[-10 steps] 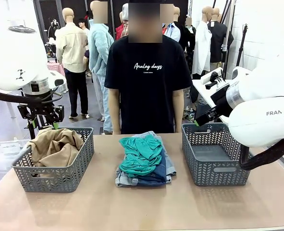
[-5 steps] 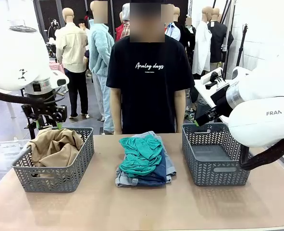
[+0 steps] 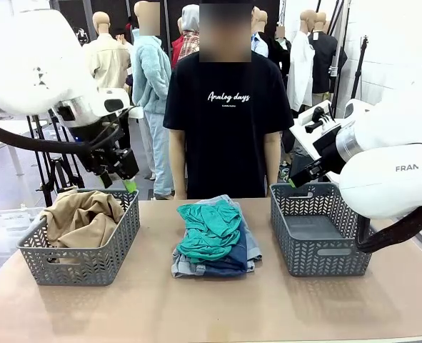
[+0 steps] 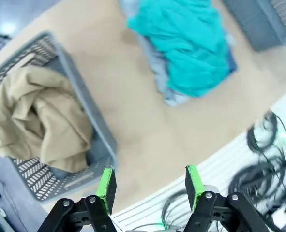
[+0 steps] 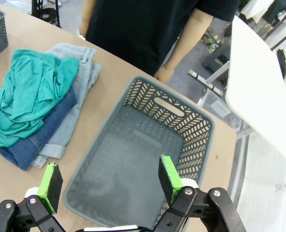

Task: Sort the tops and bottoms.
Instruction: Lift clothes from the center of the table with your right hand.

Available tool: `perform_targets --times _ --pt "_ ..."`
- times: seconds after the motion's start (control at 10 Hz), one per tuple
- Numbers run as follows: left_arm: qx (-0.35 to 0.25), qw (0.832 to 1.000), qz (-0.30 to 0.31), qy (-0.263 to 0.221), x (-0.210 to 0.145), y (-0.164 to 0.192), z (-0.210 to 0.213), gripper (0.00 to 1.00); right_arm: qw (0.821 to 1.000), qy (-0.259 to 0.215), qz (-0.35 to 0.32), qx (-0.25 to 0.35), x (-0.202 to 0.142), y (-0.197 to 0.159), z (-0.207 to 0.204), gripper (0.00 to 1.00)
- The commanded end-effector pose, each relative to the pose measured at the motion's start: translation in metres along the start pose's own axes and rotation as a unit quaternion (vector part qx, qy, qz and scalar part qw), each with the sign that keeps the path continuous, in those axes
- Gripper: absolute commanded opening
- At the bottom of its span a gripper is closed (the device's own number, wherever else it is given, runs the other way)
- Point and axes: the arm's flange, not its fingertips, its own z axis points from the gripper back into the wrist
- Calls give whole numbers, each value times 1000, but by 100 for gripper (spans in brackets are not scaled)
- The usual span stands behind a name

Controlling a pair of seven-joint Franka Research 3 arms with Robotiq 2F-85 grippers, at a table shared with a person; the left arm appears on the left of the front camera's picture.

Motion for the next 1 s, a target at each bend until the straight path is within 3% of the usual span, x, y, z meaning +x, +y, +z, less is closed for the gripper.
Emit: perform_targets --times 0.0,0.2,0.3,0.5,0.9 --pt "-25 999 -41 -9 -11 3 21 75 1000 -1 1 -2 0 0 0 100" --pt "-88 991 -93 -30 -18 -7 37 75 1000 -1 1 -2 0 0 0 100" --pt "-87 990 -99 -58 -21 -4 44 75 1000 -1 1 -2 0 0 0 100" --pt "-48 995 -75 -45 -18 5 37 75 1000 -1 1 -2 0 0 0 100" --pt "-65 993 -89 -47 -18 -9 47 75 1000 0 0 0 0 0 0 100"
